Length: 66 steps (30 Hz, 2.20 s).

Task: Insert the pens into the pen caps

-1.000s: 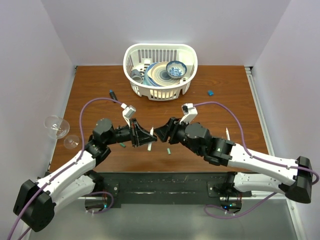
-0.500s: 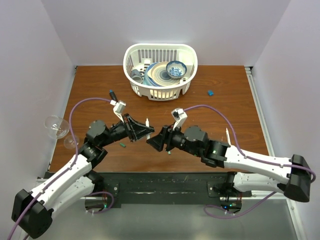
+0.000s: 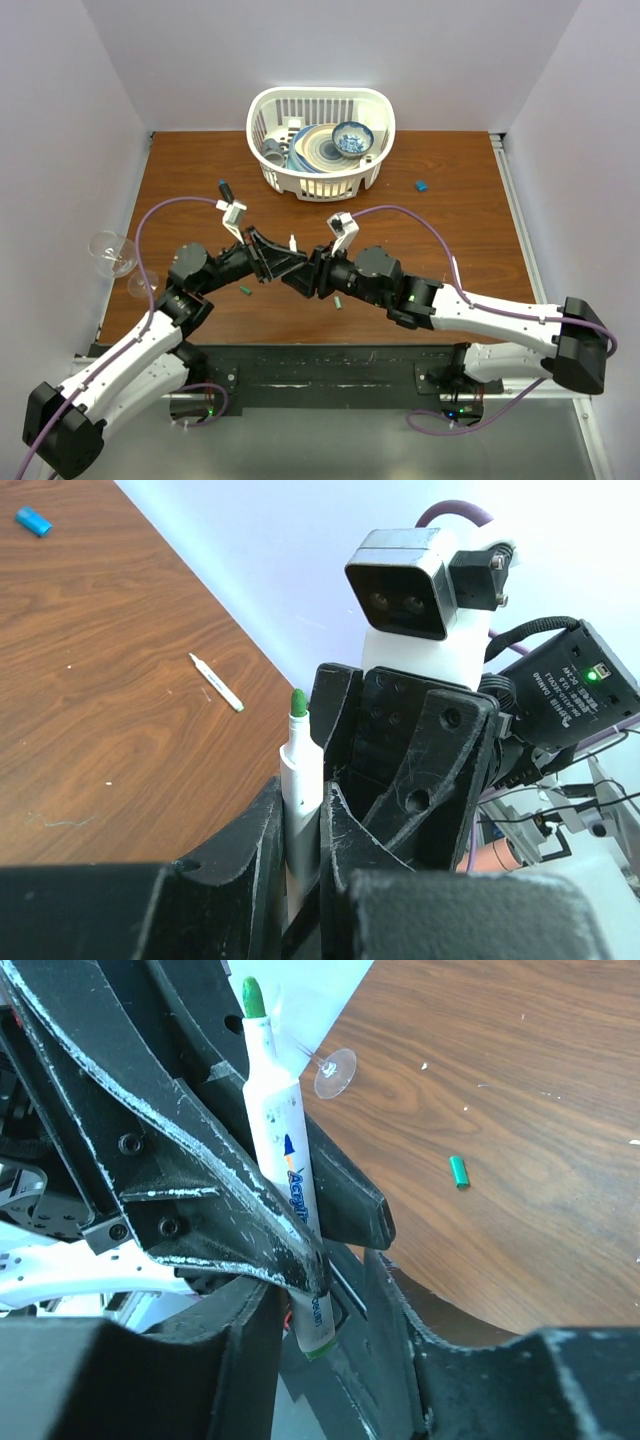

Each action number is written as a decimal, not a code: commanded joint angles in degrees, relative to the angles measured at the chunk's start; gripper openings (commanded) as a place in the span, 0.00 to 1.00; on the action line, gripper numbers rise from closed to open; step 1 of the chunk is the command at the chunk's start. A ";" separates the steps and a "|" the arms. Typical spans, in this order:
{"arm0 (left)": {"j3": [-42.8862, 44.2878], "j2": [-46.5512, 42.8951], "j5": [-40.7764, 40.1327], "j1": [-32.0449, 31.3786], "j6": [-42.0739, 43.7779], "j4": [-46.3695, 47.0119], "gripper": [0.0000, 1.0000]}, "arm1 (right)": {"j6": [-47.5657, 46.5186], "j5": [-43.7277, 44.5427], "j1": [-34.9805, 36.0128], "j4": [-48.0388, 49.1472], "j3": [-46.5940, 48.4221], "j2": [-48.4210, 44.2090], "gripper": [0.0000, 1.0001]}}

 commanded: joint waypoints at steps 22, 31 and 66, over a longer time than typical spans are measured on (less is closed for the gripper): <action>15.26 -2.42 -23.96 0.08 10.10 -38.52 0.82 | -0.92 6.42 0.29 -7.38 -2.29 -8.83 0.00; 21.61 6.89 -45.87 0.78 2.99 -63.16 0.37 | 0.31 13.55 0.47 -14.86 -7.74 -19.99 0.00; -1.69 21.40 -30.06 13.71 0.78 -40.15 0.00 | -0.22 15.48 0.38 -17.94 -12.23 -30.81 0.00</action>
